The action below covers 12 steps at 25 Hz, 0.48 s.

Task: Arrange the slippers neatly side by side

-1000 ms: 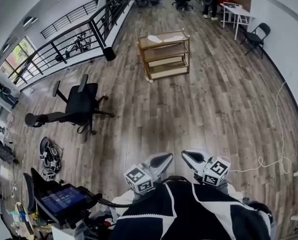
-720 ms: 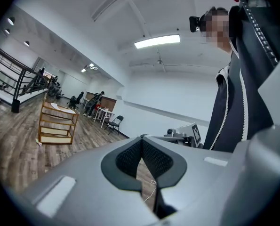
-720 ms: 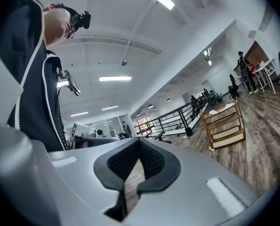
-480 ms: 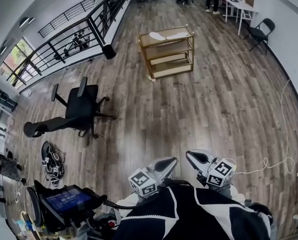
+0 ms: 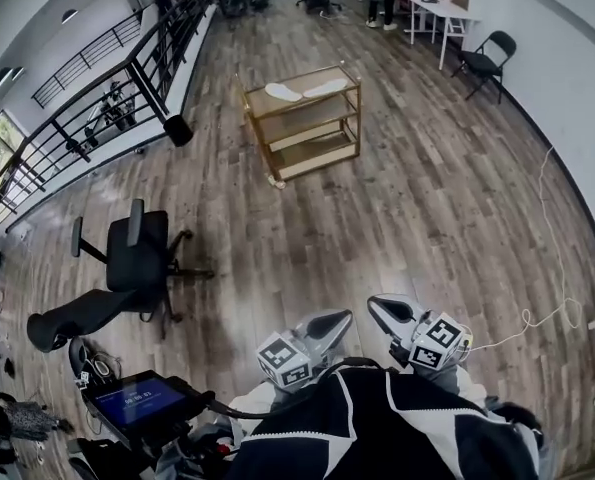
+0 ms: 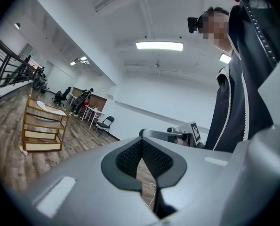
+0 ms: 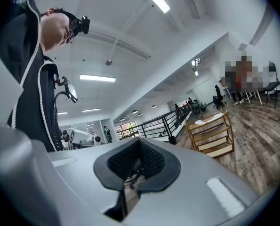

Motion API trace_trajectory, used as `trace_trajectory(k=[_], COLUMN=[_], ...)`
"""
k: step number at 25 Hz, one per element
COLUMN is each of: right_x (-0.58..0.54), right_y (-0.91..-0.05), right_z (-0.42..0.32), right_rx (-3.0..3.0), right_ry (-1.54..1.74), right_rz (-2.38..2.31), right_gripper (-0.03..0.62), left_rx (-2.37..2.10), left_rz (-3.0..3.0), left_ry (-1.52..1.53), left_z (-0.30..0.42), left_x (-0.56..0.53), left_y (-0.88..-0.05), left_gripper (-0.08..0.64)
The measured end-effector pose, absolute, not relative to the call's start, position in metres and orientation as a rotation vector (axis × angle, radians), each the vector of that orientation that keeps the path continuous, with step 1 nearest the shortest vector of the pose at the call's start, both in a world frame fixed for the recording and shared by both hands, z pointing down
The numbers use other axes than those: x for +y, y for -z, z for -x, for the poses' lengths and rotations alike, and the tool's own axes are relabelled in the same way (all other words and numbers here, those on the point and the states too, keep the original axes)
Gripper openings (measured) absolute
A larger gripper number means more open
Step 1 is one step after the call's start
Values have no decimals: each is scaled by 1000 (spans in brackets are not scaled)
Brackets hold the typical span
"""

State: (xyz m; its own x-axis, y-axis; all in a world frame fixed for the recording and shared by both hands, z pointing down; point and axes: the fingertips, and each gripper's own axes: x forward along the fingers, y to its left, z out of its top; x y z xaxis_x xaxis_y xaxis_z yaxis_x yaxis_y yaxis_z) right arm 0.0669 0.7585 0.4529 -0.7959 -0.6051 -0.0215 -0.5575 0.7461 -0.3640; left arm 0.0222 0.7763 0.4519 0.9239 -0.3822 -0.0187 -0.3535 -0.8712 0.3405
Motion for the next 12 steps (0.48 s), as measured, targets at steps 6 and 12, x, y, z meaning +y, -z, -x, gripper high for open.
trace_trajectory(k=[6, 12], right_x=[711, 667], right_y=[-454, -450], right_z=[-48, -58], right_rx=[2834, 2752], right_ry=[508, 622], right_rz=[990, 998], right_gripper=[5, 5], left_rx=[-539, -521], left_rz=[-2785, -2741], left_ry=[168, 203], left_z=[-2, -4], left_x=[718, 680], left_y=[-452, -459], left_gripper=[17, 17])
